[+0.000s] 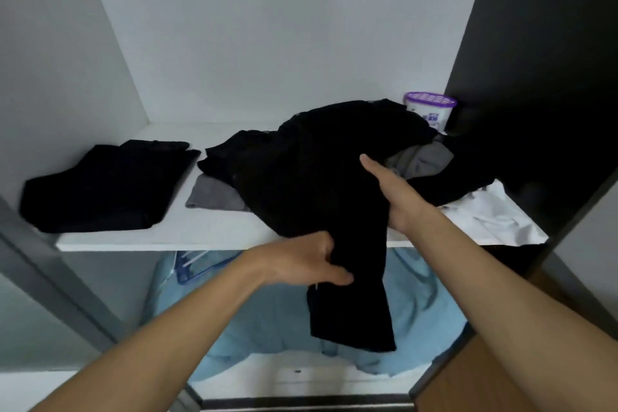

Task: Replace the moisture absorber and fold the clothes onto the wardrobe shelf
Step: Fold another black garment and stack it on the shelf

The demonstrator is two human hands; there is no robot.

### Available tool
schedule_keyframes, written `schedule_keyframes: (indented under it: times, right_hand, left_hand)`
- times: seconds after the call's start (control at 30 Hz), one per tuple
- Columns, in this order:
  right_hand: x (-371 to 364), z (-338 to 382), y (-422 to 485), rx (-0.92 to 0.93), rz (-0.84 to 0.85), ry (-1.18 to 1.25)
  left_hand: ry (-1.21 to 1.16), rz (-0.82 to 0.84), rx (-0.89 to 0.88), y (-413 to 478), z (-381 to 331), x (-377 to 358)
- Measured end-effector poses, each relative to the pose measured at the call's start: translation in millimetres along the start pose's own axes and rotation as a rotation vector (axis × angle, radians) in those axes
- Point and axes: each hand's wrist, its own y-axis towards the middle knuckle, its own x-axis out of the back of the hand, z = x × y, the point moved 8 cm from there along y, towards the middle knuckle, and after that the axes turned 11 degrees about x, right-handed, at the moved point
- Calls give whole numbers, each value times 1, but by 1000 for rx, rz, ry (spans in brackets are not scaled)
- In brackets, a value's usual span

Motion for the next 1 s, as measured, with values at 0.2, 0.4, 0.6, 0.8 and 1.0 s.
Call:
schedule_keyframes:
  times: [0.2, 0.4, 0.6, 0.8, 1.0]
  right_hand:
    - [-43, -34, -63, 146, -106, 64]
    - [-78, -85, -150, 43, 35, -153]
    - [-92, -173, -243, -178, 231, -635]
    - [-56, -188, -300, -384, 510, -932]
    - [-15, -124, -285, -122, 122, -868]
  left_hand:
    - [-327, 115, 159, -62, 116, -4]
    - [-1112, 2, 176, -63, 178, 5]
    - [-1447, -124, 91, -50, 156, -16]
    - [-1068, -193, 261, -80, 180, -61]
    - [-839, -78, 229, -112, 176, -125]
